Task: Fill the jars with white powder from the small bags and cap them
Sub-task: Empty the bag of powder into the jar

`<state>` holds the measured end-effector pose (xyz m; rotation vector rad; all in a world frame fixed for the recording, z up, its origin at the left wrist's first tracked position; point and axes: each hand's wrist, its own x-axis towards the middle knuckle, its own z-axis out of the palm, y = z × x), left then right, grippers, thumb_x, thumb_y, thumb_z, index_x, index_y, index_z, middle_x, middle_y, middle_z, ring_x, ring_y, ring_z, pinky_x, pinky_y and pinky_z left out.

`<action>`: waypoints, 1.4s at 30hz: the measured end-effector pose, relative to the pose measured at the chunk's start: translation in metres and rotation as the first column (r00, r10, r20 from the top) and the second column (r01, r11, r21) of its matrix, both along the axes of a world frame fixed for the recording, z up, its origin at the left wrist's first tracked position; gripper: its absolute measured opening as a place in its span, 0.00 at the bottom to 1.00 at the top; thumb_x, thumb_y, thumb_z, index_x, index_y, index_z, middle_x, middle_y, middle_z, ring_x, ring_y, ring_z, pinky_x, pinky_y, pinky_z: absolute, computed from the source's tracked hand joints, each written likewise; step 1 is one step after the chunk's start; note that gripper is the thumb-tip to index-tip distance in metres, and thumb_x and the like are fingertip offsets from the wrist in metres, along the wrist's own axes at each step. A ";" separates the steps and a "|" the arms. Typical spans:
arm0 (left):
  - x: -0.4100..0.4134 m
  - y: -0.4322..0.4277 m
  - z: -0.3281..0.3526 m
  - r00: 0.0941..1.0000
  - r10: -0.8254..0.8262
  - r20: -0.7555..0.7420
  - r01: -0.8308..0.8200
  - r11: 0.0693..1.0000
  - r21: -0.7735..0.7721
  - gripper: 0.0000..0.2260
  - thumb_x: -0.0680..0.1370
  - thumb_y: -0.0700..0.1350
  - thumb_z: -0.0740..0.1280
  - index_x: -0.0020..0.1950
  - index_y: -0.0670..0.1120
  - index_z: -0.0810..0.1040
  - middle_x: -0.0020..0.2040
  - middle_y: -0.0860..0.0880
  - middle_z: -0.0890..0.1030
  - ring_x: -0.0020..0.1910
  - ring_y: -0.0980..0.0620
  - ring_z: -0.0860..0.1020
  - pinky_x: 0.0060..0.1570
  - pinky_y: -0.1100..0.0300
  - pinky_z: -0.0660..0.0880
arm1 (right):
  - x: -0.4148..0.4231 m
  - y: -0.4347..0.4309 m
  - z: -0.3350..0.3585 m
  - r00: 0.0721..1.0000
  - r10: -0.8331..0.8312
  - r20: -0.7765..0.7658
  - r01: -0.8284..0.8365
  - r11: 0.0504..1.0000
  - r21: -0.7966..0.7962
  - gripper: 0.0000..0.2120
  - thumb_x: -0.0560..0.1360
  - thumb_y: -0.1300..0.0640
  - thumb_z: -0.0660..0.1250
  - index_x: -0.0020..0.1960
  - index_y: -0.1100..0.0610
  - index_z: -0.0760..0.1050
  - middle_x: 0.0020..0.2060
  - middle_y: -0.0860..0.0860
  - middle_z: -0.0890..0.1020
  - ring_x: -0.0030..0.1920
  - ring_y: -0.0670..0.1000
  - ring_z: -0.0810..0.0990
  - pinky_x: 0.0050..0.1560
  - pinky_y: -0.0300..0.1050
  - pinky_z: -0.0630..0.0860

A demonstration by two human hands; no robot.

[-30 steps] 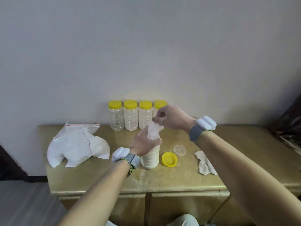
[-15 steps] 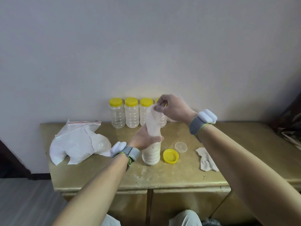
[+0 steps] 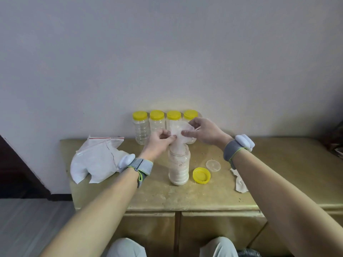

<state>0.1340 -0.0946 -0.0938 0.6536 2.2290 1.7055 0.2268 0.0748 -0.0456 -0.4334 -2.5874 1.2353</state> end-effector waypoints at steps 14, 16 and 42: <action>-0.002 -0.002 0.007 0.995 0.045 0.088 -0.055 0.992 0.112 0.04 0.78 0.43 0.72 0.51 0.45 0.80 0.47 0.47 0.83 0.42 0.52 0.80 0.32 0.71 0.71 | 0.014 0.003 -0.005 0.984 -0.126 -0.127 0.137 0.987 0.085 0.08 0.74 0.57 0.74 0.46 0.55 0.74 0.36 0.47 0.76 0.35 0.47 0.74 0.33 0.31 0.69; -0.005 -0.003 0.002 0.992 0.119 0.039 -0.122 0.989 0.078 0.03 0.78 0.45 0.73 0.48 0.48 0.80 0.46 0.48 0.84 0.43 0.50 0.81 0.37 0.66 0.73 | 0.013 0.000 -0.008 0.973 -0.156 -0.171 0.164 0.986 0.034 0.08 0.74 0.56 0.75 0.46 0.56 0.76 0.35 0.47 0.78 0.34 0.47 0.77 0.36 0.36 0.73; -0.006 0.008 0.010 0.971 0.224 0.080 -0.237 0.940 0.244 0.02 0.78 0.44 0.72 0.48 0.50 0.81 0.44 0.54 0.83 0.48 0.52 0.82 0.41 0.66 0.73 | 0.013 0.001 0.005 0.997 -0.048 -0.062 0.049 0.999 0.015 0.03 0.75 0.57 0.73 0.48 0.52 0.79 0.41 0.50 0.83 0.41 0.51 0.81 0.48 0.46 0.79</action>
